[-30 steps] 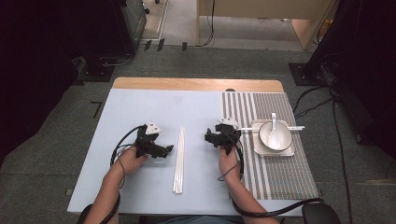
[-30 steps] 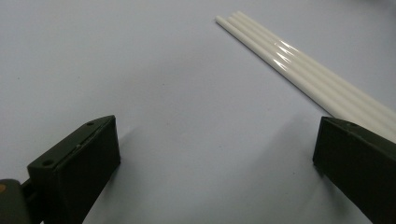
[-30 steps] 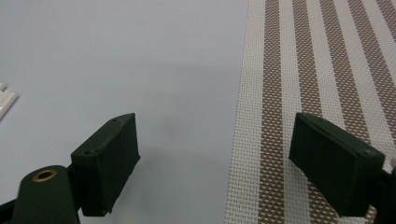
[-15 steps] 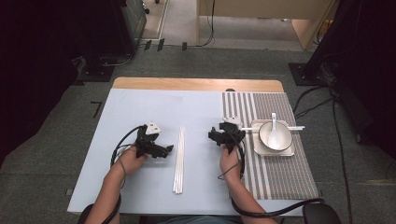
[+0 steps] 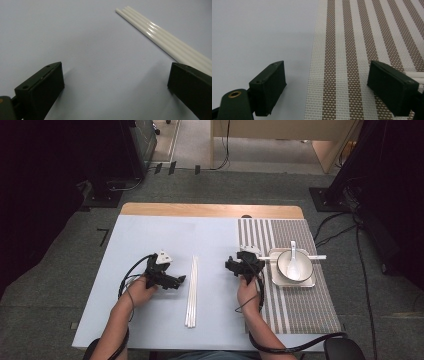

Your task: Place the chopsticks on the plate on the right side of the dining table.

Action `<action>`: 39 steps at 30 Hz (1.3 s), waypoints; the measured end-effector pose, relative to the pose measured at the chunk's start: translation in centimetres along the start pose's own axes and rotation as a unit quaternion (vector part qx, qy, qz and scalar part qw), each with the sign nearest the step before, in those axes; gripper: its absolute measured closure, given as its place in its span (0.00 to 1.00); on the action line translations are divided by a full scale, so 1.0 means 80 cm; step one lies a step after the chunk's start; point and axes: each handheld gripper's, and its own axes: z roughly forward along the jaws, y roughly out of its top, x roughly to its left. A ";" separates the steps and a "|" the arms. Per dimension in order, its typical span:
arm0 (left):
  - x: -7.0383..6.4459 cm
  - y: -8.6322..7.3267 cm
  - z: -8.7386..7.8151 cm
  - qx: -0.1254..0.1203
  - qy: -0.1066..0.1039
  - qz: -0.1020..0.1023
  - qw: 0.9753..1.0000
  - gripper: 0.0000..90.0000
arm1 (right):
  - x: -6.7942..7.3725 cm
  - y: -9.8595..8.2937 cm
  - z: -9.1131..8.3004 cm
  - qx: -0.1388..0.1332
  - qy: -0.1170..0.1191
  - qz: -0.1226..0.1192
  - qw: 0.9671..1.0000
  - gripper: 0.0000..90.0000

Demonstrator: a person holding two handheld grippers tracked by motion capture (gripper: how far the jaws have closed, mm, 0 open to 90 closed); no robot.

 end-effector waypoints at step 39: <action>0.000 0.000 0.000 0.000 0.000 0.000 1.000 0.00 | 0.006 0.009 -0.019 -0.028 0.100 -0.123 0.987 0.18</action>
